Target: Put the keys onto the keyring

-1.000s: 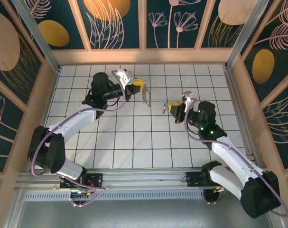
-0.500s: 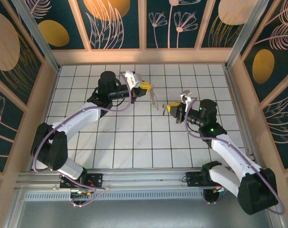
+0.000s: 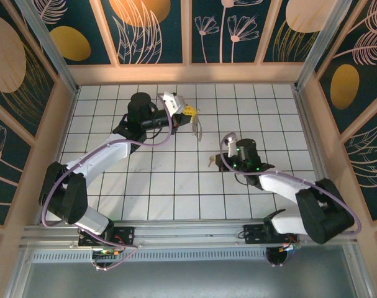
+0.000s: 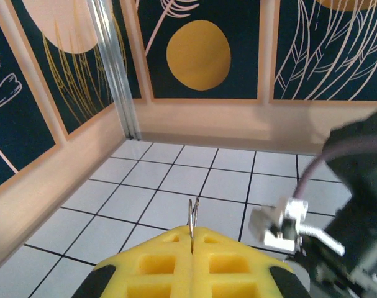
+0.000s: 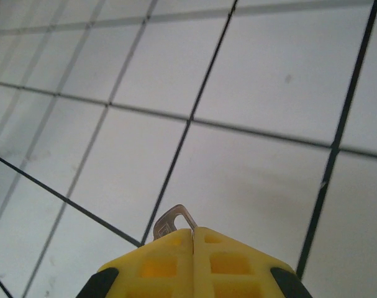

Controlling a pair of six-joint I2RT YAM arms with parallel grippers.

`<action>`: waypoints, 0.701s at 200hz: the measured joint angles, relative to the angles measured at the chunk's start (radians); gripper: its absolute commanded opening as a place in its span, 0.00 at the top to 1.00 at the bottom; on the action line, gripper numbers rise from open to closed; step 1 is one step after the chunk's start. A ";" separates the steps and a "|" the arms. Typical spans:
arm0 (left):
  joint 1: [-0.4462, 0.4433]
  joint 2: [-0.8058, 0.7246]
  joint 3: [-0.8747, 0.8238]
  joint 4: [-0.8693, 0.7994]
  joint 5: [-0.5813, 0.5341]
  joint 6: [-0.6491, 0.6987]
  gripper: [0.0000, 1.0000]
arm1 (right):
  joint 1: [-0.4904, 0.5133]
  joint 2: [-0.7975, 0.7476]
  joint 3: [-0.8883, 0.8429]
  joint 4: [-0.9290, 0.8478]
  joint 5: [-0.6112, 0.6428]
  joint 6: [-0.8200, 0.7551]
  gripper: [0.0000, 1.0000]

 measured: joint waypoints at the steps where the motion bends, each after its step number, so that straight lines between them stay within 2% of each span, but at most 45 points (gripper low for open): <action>1: 0.000 0.000 0.000 0.000 0.000 0.000 1.00 | 0.003 0.003 0.000 0.000 0.002 0.001 1.00; 34: 0.000 -0.012 0.000 0.000 -0.007 0.000 1.00 | 0.103 0.112 0.000 0.000 0.083 0.026 1.00; 69: 0.000 -0.016 0.000 0.000 -0.008 0.000 1.00 | 0.132 0.146 0.006 0.006 0.120 0.034 1.00; 76: 0.000 -0.016 -0.001 0.000 -0.008 0.000 1.00 | 0.133 0.150 0.008 0.008 0.125 0.037 0.96; 82: 0.000 -0.016 -0.001 0.000 -0.008 0.000 1.00 | 0.134 0.152 0.011 0.008 0.129 0.037 0.88; 102: 0.000 -0.016 -0.001 0.000 -0.008 0.000 1.00 | 0.135 0.156 0.020 -0.001 0.142 0.051 0.71; 140: 0.000 -0.016 -0.001 0.001 -0.007 0.000 1.00 | 0.135 0.153 0.043 -0.033 0.154 0.082 0.67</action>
